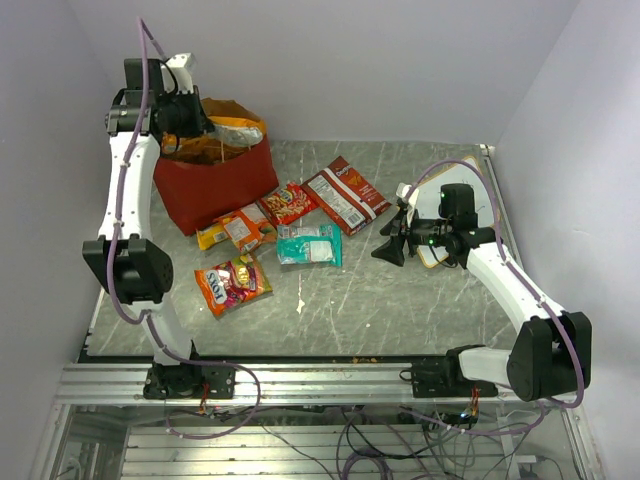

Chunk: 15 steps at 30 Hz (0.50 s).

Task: Place the snacks into the paper bag
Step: Place the snack in the paper bag.

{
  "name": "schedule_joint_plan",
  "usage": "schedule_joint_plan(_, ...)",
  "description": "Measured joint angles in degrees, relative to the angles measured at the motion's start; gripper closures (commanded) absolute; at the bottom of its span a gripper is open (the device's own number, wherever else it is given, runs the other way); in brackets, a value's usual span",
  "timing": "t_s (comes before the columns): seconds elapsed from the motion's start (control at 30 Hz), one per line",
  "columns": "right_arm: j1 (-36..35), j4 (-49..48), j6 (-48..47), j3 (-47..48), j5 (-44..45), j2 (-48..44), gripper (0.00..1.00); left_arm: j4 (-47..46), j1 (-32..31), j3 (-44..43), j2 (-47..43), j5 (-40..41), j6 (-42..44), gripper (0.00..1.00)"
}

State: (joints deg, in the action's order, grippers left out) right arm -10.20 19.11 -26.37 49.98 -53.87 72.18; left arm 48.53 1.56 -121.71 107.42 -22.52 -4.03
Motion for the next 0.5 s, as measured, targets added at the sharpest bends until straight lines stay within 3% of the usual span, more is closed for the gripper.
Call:
schedule_joint_plan(0.2, 0.0, 0.0, 0.0, 0.0, 0.0, 0.0, 0.31, -1.5, 0.0, 2.0, -1.1, -1.7, -3.9, 0.93)
schedule_joint_plan(0.5, 0.0, 0.0, 0.0, 0.0, 0.0, 0.0, 0.31, -4.6, 0.0, 12.4, -2.0, -4.0, -10.4, 0.93)
